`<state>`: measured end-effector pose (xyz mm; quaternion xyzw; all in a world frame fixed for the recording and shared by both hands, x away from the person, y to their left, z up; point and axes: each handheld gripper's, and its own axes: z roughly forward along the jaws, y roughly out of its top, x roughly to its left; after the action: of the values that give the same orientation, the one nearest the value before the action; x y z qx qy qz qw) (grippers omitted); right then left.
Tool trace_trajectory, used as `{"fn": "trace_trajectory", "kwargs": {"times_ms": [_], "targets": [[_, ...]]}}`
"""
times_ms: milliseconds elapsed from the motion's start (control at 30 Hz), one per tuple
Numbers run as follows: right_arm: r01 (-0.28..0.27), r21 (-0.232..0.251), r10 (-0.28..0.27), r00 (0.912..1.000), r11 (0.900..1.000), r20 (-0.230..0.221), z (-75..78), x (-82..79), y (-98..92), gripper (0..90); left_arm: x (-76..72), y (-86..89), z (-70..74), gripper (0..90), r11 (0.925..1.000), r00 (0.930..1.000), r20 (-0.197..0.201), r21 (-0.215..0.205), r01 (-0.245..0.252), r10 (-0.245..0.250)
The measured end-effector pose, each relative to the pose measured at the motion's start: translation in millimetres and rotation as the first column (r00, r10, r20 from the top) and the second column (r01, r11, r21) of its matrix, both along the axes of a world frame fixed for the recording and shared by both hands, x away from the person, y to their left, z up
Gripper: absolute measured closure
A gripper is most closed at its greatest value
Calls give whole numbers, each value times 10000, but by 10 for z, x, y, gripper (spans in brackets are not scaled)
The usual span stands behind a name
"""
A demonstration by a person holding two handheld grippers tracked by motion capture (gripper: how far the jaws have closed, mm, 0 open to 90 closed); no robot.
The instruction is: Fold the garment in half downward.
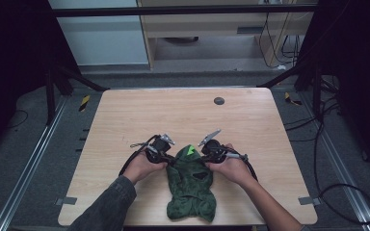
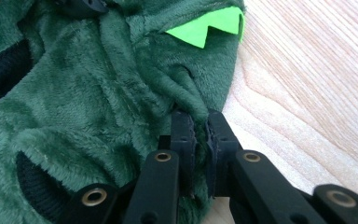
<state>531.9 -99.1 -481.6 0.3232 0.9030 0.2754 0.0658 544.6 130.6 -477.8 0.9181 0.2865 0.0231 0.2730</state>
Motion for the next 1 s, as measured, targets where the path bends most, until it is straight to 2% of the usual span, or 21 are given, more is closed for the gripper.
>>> {"fn": "trace_trajectory", "kwargs": {"times_ms": [233,333,400,633,967,1000], "targets": [[-96,30,96,10000,9999,8,-1,6,5,859,0,-13,22,862,10000,9999,-106,35,0,1],[-53,241,51,9999,9997,89,30,13,-10,860,-1,-5,78,870,10000,10000,72,31,-32,32],[-7,381,-2,9997,9993,236,101,34,-33,860,11,5,114,873,9999,9998,149,-91,-121,122],[70,429,-97,9980,9991,627,287,112,-66,860,69,14,275,874,9987,9977,575,-381,-350,372],[93,466,-141,9944,9989,1047,424,194,-79,859,102,16,386,874,9982,9942,946,-358,-478,510],[113,507,-168,9938,9986,1099,444,203,-80,859,107,20,406,873,9976,9931,1016,-449,-535,579]]}}
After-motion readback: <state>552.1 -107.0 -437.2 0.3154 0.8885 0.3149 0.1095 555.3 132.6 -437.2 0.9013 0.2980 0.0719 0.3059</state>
